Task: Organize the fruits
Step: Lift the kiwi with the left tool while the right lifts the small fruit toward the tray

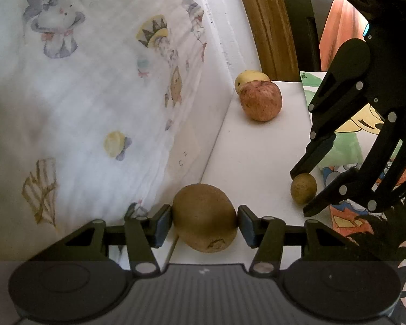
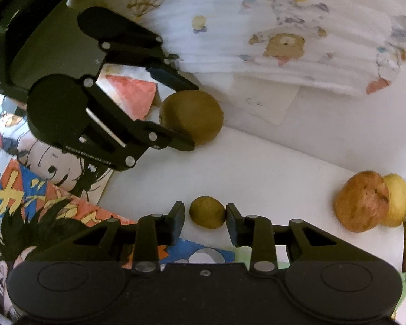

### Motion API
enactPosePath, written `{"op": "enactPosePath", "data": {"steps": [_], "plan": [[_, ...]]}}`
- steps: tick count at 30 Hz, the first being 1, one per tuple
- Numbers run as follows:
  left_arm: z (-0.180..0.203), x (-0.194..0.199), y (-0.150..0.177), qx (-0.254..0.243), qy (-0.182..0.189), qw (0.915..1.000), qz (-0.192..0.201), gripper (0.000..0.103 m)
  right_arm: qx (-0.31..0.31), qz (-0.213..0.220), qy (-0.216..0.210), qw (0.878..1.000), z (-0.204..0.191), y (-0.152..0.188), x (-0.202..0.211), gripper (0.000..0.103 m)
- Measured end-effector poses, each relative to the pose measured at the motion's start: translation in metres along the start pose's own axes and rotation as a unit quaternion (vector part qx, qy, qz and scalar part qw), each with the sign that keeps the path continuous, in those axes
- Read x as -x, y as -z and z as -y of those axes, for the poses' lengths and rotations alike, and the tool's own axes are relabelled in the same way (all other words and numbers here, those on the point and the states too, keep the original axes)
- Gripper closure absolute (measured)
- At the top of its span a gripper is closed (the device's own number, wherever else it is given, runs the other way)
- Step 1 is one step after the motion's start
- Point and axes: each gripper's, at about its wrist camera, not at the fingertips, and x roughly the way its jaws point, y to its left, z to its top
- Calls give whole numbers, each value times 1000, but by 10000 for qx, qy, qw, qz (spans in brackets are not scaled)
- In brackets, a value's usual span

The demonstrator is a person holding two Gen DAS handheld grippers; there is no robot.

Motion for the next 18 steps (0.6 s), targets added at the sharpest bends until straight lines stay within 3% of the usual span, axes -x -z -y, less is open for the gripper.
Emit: {"op": "enactPosePath", "data": {"steps": [6, 18], "plan": [[1, -3, -4, -21, 21, 10000, -66, 45, -312, 78, 89, 9994, 0, 2, -2, 71], [-4, -6, -8, 326, 95, 9989, -326, 46, -266, 26, 808, 9964, -30, 3, 0, 72]]}}
